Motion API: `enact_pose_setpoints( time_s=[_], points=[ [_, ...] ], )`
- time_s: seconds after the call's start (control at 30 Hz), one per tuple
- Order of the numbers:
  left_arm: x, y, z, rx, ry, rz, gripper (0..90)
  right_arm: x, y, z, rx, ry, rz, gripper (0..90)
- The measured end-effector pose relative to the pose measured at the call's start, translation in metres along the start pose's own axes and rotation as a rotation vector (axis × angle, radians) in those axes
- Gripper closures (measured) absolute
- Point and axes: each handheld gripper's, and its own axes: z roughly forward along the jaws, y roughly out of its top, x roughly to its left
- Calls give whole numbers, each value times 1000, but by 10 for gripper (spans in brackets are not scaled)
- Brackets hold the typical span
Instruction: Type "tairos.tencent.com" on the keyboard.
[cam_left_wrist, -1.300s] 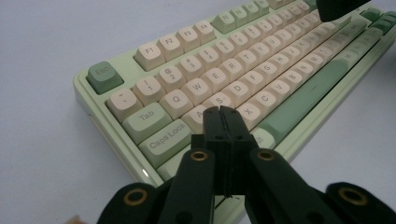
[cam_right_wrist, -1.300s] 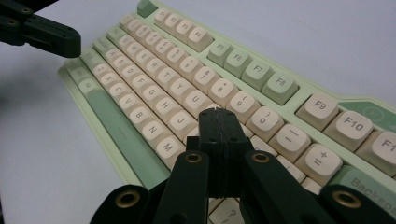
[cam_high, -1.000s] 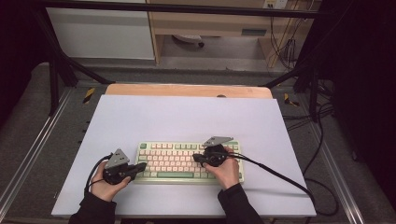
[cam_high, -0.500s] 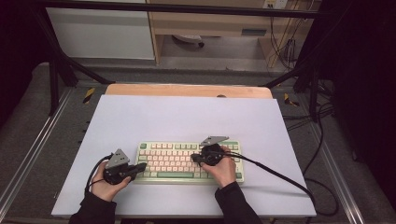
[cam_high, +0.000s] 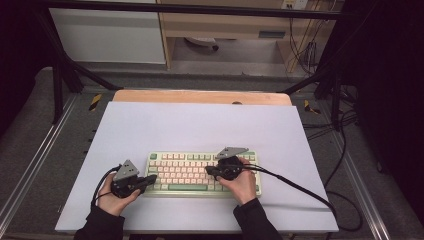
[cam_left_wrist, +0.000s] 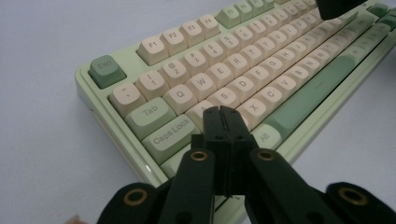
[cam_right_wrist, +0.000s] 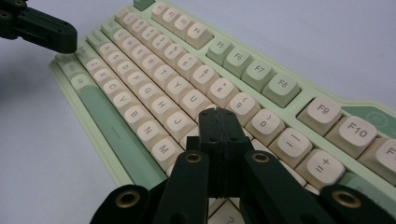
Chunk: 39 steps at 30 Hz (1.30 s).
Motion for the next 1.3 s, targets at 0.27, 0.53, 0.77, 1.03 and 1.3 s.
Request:
enact_pose_setpoints(
  time_s=[0.27, 0.53, 0.77, 1.03, 1.3],
  points=[
    [0, 0, 0, 0, 0, 0, 900, 5, 0, -9, -9, 7, -14, 900],
    [0, 0, 0, 1, -1, 0, 900, 12, -3, -8, -12, 33, -15, 900],
    [0, 0, 0, 2, -1, 0, 900, 18, -6, -2, 0, 54, -19, 900],
    [0, 0, 1, 3, -1, 0, 900, 25, -5, 6, 17, 71, -31, 900],
    [0, 0, 0, 2, -1, 0, 900, 27, -6, 15, 39, 68, -37, 900]
  ],
)
